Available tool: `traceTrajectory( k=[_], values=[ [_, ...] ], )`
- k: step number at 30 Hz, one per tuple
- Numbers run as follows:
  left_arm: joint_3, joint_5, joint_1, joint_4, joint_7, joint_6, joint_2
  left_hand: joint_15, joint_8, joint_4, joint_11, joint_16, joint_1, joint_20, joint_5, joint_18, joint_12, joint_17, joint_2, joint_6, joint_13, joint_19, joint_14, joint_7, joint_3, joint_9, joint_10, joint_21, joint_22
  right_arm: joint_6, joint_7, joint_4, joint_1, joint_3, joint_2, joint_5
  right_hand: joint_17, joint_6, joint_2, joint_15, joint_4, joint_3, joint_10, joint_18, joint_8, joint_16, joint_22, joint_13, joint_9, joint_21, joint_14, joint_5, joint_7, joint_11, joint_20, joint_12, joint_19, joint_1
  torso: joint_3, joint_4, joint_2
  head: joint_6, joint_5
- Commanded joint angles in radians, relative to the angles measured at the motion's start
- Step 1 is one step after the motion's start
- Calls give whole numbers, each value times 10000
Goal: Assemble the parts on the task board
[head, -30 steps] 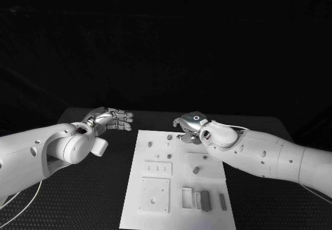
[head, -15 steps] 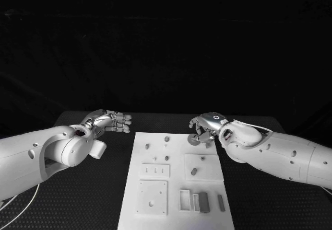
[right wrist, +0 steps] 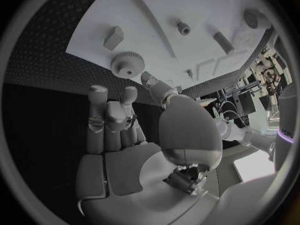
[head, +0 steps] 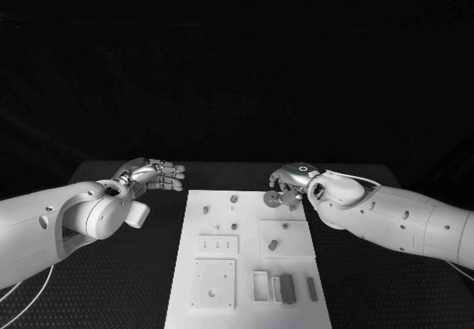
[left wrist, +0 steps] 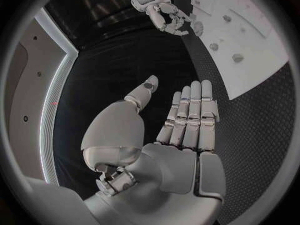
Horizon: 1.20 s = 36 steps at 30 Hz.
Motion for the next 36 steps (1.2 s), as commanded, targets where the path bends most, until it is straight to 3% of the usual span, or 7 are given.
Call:
traceTrajectory(
  k=[1,4,12,22,36],
  values=[
    [5,-34,7,-1,70,199,46,44,-66,15,16,-59,-88,15,0,169,-61,12,15,-80,-12,-47,-58,10,-51,-11,-56,-66,-17,539,64,-268,4,3,109,346,143,6,-95,-8,101,45,-620,666,-28,233,250,1261,-40,185,93,-62,105,49,-62,1455,81,-45,-14,42,-7,-28,-42],
    [4,-34,7,-22,72,208,47,44,-67,14,17,-62,-86,16,0,169,-62,14,19,-81,-12,-47,-58,10,-50,-11,-55,-68,-17,632,105,-511,3,3,242,383,246,0,-98,8,211,82,-703,665,-41,424,251,1567,-48,371,82,-67,146,82,-108,1998,84,-102,-39,73,-14,-68,-71],
    [4,-34,7,-37,71,212,43,45,-68,14,17,-68,-85,17,0,169,-67,18,23,-82,-12,-48,-58,10,-50,-11,-55,-72,-17,784,143,-751,-7,2,425,435,363,7,-38,22,312,96,-496,666,-39,606,246,1852,-46,566,84,-69,155,94,-162,2605,85,-160,-34,31,-4,-104,-36],
    [5,-42,7,-26,63,213,29,47,-71,14,18,-76,-85,19,0,169,-73,25,27,-83,-12,-49,-57,11,-52,-12,-53,-77,-18,1233,127,-969,-104,-12,547,467,609,56,15,22,353,80,-182,666,-11,726,243,2099,-32,667,156,-70,153,93,-188,3065,81,-209,-23,32,1,-161,-22],
    [6,-56,8,-15,57,220,19,49,-74,12,20,-89,-85,21,0,169,-83,36,25,-84,-12,-49,-56,12,-56,-12,-52,-84,-18,1134,249,-1296,-161,-28,714,481,815,101,182,40,404,79,121,665,10,842,239,2316,-22,773,208,-69,172,112,-227,3477,72,-251,-19,26,6,-201,-29]
  ],
)
